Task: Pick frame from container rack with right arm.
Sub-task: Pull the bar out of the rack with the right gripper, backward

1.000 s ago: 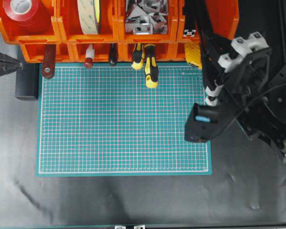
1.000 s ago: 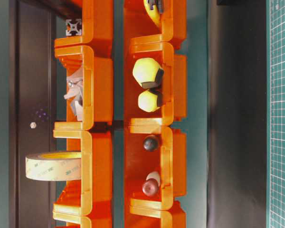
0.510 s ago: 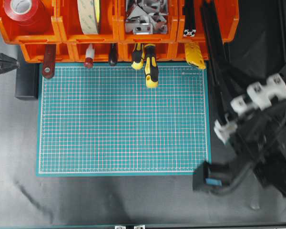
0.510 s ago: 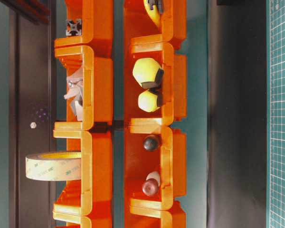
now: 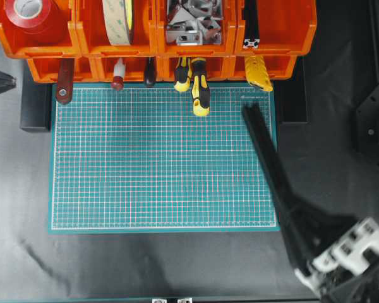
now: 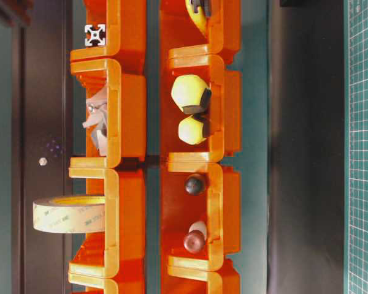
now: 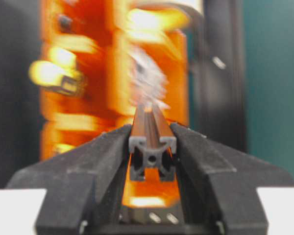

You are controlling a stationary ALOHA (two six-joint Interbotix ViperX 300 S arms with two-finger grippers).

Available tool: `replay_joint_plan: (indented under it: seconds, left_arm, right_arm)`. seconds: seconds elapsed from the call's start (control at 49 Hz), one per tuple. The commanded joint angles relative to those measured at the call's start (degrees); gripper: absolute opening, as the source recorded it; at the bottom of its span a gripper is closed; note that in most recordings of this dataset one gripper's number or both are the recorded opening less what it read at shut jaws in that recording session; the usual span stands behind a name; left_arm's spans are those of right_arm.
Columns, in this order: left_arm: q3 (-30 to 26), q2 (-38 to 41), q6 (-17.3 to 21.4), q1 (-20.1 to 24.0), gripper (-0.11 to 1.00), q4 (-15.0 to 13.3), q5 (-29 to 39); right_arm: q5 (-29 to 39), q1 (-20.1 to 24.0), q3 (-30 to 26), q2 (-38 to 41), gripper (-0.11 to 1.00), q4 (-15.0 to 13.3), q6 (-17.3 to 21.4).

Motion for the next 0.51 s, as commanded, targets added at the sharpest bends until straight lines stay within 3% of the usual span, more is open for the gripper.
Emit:
replay_joint_plan:
  seconds: [0.0, 0.184, 0.367, 0.49]
  left_arm:
    - [-2.2, -0.3, -0.6, 0.3, 0.00, 0.2, 0.5]
    - [-3.0, -1.1, -2.0, 0.4, 0.00, 0.2, 0.9]
    - [-3.3, -0.9, -3.4, 0.4, 0.00, 0.2, 0.9]
    - [-3.3, -0.5, -3.8, 0.4, 0.00, 0.2, 0.9]
  right_arm:
    - [-4.0, 0.8, -1.1, -0.2, 0.26, 3.0, 0.2]
    - [-12.0, 0.6, 0.5, 0.9, 0.26, 6.2, 0.3]
    - [-19.2, -1.3, 5.7, 1.1, 0.26, 9.6, 1.4]
    - [-24.9, -4.1, 9.3, 2.0, 0.26, 9.8, 2.3]
